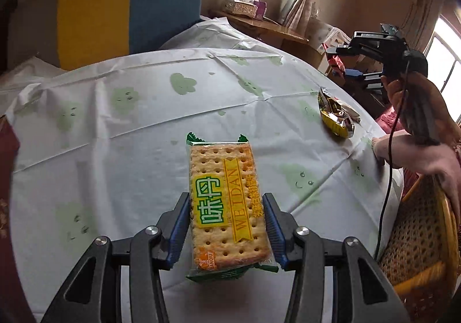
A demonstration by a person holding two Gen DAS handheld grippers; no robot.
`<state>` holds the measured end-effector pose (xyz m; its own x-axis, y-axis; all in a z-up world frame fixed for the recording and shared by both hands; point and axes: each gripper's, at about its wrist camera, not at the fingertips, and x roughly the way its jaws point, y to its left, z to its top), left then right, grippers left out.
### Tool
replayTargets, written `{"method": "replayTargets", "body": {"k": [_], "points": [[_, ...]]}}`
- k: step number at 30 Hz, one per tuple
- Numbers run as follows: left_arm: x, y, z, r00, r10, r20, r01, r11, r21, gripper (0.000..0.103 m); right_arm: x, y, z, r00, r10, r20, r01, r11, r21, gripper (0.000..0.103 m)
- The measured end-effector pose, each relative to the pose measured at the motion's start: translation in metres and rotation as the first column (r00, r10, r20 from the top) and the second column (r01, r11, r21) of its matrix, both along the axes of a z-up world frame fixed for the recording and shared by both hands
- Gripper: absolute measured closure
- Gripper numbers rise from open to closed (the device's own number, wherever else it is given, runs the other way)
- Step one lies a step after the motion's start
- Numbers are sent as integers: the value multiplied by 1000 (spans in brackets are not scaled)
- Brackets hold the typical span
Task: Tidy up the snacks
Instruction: 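Carry the WEIDAN cracker pack to the gold tin while the right tool carries the red foil packet there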
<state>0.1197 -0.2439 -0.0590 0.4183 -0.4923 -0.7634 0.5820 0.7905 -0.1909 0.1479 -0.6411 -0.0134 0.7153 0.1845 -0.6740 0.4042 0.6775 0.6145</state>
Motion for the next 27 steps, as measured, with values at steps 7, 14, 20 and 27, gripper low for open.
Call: {"method": "replayTargets", "body": {"k": [7,14,20,27], "points": [[-30,83,32,991,99,92,-99,995,-7,53,7,64,51,986,157,52,-151,984,-98,60],[-50,132,45,982,163,97,-158,985,-62,53,4,169,50,952,305,-2,-302,942,-144,60],[-59,165,55,971,214,104,-202,973,-111,53,-8,250,38,912,409,29,-405,910,-91,60],[-71,217,62,947,298,123,-278,948,-151,53,-13,330,30,869,494,37,-489,867,-101,60]]}}
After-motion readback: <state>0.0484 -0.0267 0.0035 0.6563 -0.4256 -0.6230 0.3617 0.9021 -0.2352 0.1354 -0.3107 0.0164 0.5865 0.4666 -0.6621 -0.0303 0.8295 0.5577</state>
